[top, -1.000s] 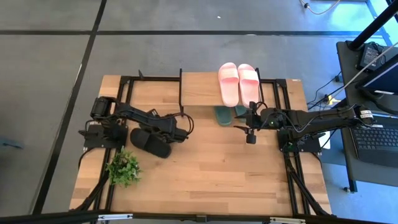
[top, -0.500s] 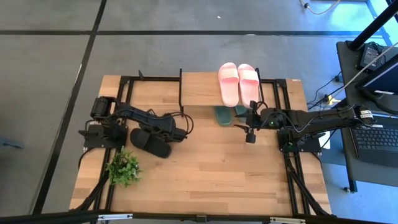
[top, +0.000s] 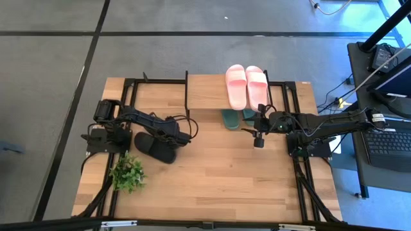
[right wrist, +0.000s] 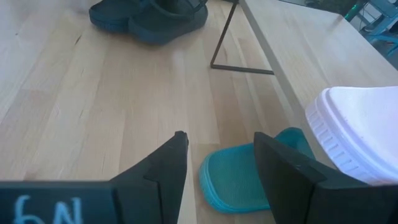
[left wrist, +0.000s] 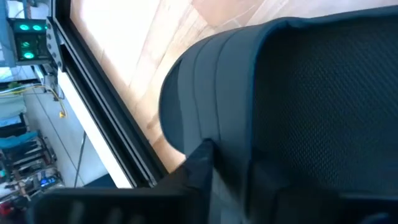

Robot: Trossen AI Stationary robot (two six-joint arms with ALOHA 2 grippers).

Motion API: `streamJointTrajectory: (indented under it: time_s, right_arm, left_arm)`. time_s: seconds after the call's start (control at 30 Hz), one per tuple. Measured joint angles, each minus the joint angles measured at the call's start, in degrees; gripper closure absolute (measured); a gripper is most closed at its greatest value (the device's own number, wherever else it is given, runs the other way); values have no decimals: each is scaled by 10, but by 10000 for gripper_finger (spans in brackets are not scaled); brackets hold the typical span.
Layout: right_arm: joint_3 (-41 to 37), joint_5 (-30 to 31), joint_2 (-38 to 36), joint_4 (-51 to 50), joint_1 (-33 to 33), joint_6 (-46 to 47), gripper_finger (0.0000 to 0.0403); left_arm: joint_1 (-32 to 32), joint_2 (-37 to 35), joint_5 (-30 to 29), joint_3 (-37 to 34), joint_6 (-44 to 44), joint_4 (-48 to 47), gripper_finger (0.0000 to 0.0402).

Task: Pick and place slides into the shelf
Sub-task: Put the right black slipper under the shelf

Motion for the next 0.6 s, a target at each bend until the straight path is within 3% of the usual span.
streamJointTrajectory:
  time_s: [0.13,0.37,0.6]
  right_arm:
    - [0,0,0,-1,0,0,219]
    - [0,0,0,-1,0,-13,219]
    - [0,0,0,-3,0,-11,219]
  left_arm:
    - [0,0,-2,0,14,-1,392]
    - [-5,-2,-8,45,64,-10,396]
    - [-10,-17,-15,158,188,-20,398]
